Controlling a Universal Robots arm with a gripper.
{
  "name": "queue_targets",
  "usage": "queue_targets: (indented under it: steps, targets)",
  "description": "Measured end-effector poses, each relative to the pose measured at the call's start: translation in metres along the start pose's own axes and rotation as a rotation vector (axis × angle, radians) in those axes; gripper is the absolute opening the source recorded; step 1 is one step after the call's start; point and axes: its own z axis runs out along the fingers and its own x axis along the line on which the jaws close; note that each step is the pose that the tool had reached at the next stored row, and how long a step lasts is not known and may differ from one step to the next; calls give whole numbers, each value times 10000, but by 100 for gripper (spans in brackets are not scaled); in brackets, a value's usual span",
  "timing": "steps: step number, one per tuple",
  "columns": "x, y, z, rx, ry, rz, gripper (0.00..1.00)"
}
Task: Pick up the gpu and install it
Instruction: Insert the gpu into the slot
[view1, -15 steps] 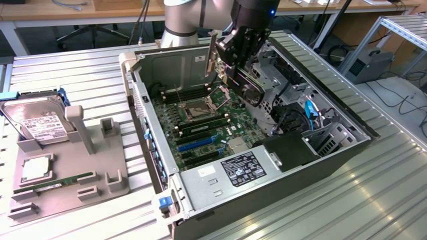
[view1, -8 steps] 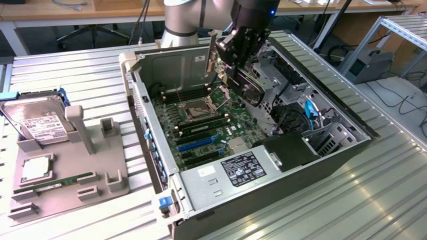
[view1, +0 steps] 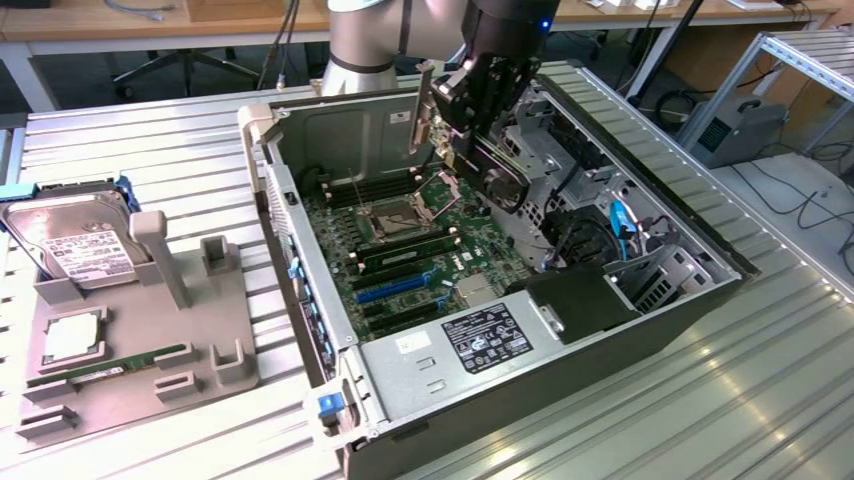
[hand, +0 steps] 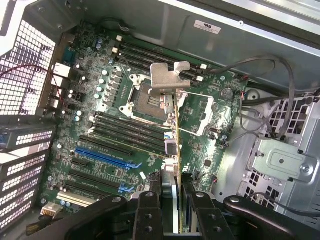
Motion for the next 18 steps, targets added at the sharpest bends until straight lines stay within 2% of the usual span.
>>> queue_targets:
  steps: [18]
  targets:
    - [0, 0, 1, -8, 7, -270, 27]
